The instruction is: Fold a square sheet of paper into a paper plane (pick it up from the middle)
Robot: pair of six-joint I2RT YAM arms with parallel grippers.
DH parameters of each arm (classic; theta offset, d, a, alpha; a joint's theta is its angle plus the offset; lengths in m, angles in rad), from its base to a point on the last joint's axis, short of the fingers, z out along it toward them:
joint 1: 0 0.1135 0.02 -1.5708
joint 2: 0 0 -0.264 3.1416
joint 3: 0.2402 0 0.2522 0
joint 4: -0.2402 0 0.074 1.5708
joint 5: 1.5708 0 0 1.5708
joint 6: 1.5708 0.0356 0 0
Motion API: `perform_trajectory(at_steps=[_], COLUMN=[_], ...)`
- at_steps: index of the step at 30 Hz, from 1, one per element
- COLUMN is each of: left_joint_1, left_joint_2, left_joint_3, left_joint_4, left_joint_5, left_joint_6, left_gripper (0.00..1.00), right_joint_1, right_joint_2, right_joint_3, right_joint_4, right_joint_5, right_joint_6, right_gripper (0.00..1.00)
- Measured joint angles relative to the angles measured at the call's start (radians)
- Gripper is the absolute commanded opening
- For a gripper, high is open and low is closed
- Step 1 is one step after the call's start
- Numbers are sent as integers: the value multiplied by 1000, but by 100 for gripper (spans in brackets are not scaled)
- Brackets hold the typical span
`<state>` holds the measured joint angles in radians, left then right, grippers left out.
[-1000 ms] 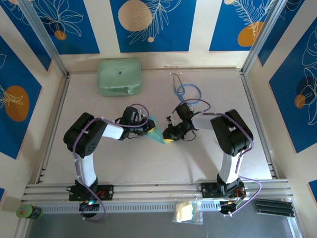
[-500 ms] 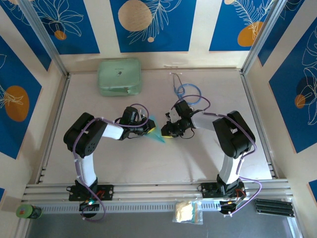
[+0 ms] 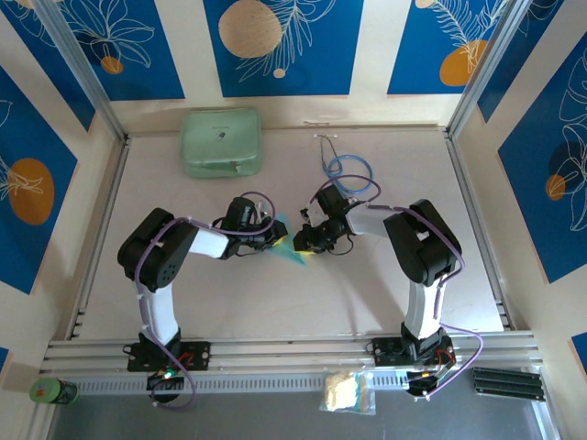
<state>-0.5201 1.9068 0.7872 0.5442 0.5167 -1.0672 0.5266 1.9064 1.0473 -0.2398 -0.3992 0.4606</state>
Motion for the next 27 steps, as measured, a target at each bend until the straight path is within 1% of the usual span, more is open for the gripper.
perform_trajectory(at_steps=[9,12,16,18,27], left_joint_1=[3,3,3,4,22], left_joint_2=[0,0,-2,-11,-136], left_joint_3=[0,0,0,0,-1], left_joint_4=[2,2,2,-2,-14], left_joint_5=[-1,-1,-1,0,6], left_joint_6=[0,0,-1,-1,13], left_gripper=[19,19,19,19,21], right_joint_1=[9,10,10,10,-31], right_joint_2=[17,18,24,28,29], right_joint_3=[19,19,19,18,-14], right_joint_4=[0,0,6,15,59], right_joint_5=[0,3,2,-1,-57], right_joint_6=[-8,-9,-17,-19,-26], right_gripper=[23,19,11,10,8])
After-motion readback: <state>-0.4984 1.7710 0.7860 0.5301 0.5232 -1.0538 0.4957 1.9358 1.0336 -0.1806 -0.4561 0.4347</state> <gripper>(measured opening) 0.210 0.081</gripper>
